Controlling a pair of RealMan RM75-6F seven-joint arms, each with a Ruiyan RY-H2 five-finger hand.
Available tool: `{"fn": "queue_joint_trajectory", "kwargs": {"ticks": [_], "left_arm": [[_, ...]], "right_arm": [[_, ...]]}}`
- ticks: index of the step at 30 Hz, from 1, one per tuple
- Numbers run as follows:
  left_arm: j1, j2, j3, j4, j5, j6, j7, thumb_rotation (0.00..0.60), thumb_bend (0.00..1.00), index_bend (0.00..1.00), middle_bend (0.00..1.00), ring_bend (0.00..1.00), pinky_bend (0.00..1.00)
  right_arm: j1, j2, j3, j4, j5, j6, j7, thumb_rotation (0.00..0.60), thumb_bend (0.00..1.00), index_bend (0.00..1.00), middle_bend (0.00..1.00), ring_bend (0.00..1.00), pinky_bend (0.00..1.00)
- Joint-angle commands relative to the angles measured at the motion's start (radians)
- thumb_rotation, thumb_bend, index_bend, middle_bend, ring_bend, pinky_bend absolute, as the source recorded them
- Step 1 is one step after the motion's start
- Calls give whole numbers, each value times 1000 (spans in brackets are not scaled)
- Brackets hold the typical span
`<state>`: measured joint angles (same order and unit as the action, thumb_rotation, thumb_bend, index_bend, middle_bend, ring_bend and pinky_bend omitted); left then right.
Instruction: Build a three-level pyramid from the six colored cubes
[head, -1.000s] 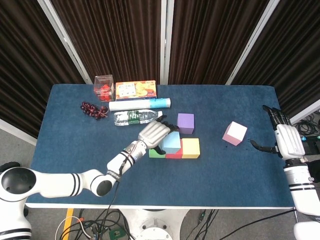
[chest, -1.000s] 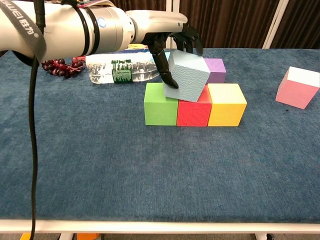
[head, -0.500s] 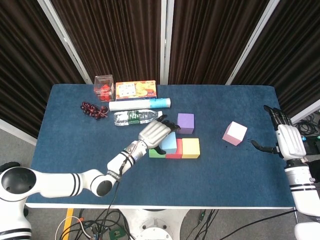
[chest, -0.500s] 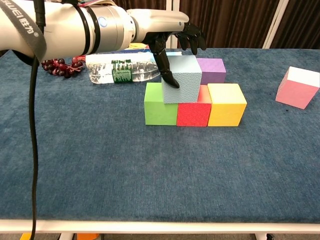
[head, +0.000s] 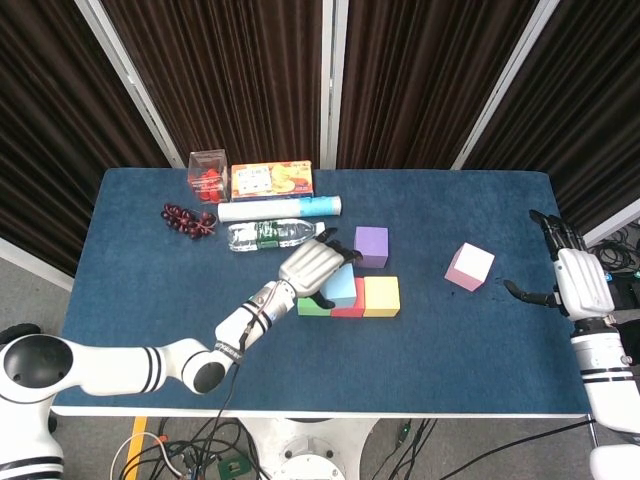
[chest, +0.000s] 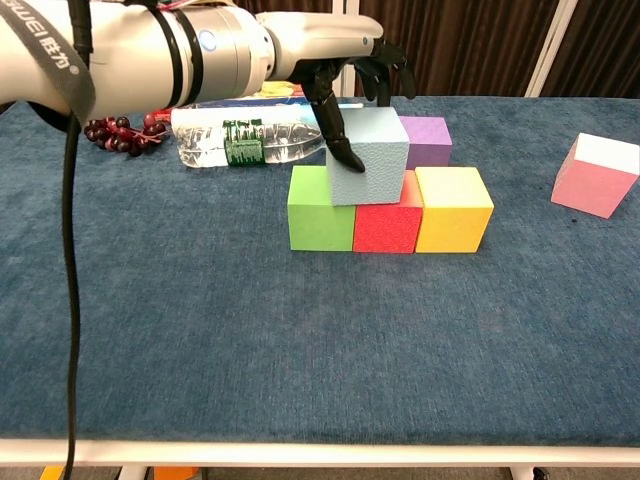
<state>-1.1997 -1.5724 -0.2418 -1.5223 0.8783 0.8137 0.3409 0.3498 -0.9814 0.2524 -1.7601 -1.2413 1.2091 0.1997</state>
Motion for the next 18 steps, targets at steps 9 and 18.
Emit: {"fn": "queue_joint_trajectory", "kwargs": {"ticks": [9,18], "left_arm": [[-3,6,3,33,48,-30,-20,600,90,240,440,224,65],[5,18,10,37,73,-53,-48,600,90,240,431,224,65]], "right_arm": [[1,-1,2,-3,5,-1,-5,600,101,0,102,0,0],[3,-3,3,-8,7,-2,-13,600,101,0,102,0,0]]}}
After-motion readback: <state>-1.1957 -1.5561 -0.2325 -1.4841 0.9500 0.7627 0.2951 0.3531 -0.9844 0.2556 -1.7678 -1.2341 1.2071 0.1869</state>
